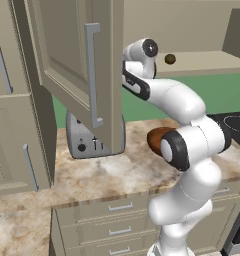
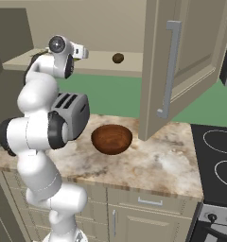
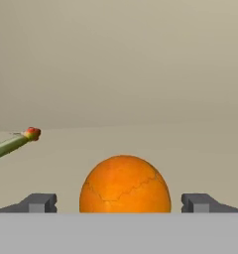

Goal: Open the cabinet. Pick the orange and kiwi from the cabinet and place them into the bowl. Then close the cabinet.

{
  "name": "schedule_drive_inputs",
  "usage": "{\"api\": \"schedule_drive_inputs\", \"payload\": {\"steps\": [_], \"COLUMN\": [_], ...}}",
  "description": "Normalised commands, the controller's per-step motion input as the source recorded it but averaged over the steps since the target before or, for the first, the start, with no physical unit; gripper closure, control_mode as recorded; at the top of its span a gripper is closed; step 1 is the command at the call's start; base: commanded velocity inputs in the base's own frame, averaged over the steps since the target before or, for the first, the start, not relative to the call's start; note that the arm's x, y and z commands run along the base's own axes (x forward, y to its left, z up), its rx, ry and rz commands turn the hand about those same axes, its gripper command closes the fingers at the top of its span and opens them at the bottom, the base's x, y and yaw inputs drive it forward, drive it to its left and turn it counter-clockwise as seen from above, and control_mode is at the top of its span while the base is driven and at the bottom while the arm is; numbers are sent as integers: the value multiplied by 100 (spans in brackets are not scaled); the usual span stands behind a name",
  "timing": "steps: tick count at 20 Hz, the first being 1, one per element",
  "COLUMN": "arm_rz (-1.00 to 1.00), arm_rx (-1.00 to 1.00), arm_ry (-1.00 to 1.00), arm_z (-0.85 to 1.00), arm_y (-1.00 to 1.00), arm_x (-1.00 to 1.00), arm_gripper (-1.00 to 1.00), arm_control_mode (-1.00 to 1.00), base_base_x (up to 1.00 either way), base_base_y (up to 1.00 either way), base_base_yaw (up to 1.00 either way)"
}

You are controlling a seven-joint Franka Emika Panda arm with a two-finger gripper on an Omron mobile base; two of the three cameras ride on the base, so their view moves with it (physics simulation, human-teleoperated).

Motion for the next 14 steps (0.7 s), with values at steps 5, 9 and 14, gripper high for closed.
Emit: {"api": "schedule_drive_inputs", "payload": {"steps": [5,9,14], "arm_rz": [0,0,0], "arm_rx": [-2,-1,-1], "arm_ry": [0,0,0], "arm_z": [-14,-10,-6], "arm_y": [0,0,3], "arm_x": [23,23,24], "arm_gripper": [-100,-100,-100], "arm_control_mode": [-100,-100,-100], "base_base_x": [0,0,0], "base_base_y": [0,0,0], "base_base_yaw": [0,0,0]}}
